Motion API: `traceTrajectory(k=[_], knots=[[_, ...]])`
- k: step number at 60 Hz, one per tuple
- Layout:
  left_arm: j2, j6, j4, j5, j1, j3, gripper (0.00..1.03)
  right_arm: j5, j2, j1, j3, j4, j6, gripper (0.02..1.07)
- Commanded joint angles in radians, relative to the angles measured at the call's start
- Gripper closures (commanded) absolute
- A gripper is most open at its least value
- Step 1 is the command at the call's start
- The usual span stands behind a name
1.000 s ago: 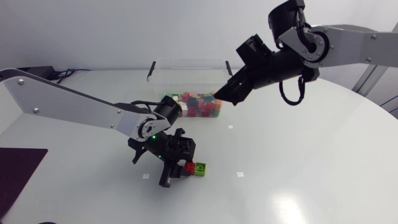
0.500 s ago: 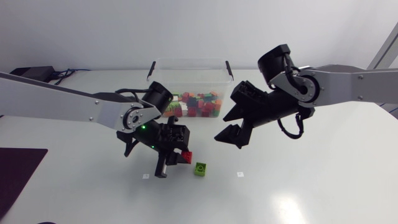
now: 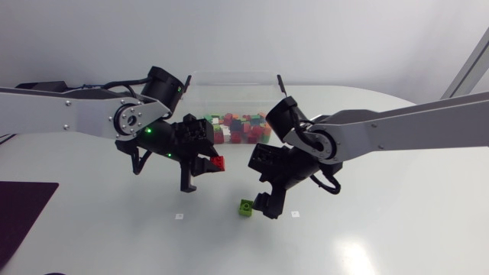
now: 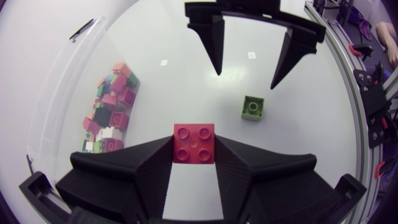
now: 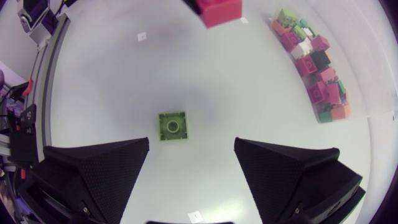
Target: Place the duplo bricks in the container
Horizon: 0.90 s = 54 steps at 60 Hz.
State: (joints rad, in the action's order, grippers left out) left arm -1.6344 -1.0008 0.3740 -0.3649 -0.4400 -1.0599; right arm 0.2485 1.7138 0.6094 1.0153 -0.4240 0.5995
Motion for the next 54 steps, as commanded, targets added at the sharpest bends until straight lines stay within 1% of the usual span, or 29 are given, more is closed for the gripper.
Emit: traceTrajectory(k=[1,10,15,18,22,33,36,44,54], knots=[[0.031,0.05,-0.014,-0.006,0.009,-0.046,0.77,-0.04,0.053,0.024,0.042,-0.033,0.002,0.09],[0.048,0.117,-0.06,-0.008,0.026,-0.074,0.77,-0.094,0.118,0.066,0.146,-0.134,-0.004,0.09],[0.062,0.188,-0.138,-0.008,0.049,-0.08,0.77,-0.112,0.153,0.085,0.207,-0.187,-0.006,0.09],[0.068,0.229,-0.187,-0.008,0.067,-0.081,0.77,-0.118,0.167,0.09,0.227,-0.197,-0.006,0.09],[0.068,0.255,-0.207,-0.009,0.086,-0.092,0.77,-0.118,0.187,0.096,0.244,-0.217,0.002,0.13],[0.067,0.326,-0.29,-0.023,0.138,-0.104,0.77,-0.117,0.221,0.105,0.246,-0.226,0.023,0.13],[0.067,0.344,-0.308,-0.023,0.147,-0.104,0.77,-0.117,0.225,0.107,0.247,-0.233,0.026,0.16],[0.062,0.399,-0.366,-0.025,0.164,-0.106,0.77,-0.115,0.241,0.119,0.241,-0.234,0.034,0.17],[0.033,0.445,-0.411,-0.025,0.173,-0.127,0.77,-0.109,0.251,0.136,0.233,-0.233,0.034,0.33]])
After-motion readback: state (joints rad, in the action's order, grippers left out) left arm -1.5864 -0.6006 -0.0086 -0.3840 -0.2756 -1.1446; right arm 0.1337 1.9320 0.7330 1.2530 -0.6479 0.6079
